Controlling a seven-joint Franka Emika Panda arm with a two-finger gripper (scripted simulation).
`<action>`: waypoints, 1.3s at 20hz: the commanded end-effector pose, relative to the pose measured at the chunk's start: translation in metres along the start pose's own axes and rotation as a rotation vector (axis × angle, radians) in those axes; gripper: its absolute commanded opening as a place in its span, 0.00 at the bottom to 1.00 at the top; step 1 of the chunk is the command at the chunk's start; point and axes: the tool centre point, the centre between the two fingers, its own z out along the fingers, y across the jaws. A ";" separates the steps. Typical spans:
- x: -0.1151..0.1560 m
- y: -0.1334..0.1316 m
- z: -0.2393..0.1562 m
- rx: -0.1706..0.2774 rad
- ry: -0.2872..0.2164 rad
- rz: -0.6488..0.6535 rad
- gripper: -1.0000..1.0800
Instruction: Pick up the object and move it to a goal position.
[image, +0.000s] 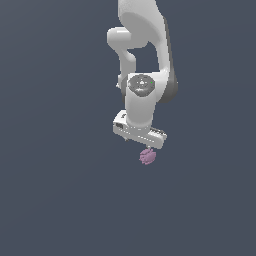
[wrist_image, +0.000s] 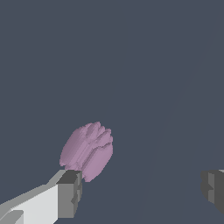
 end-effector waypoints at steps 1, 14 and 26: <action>-0.001 -0.006 0.004 -0.001 0.001 0.060 0.96; -0.006 -0.035 0.028 -0.004 0.011 0.362 0.96; -0.010 -0.052 0.042 -0.006 0.019 0.547 0.96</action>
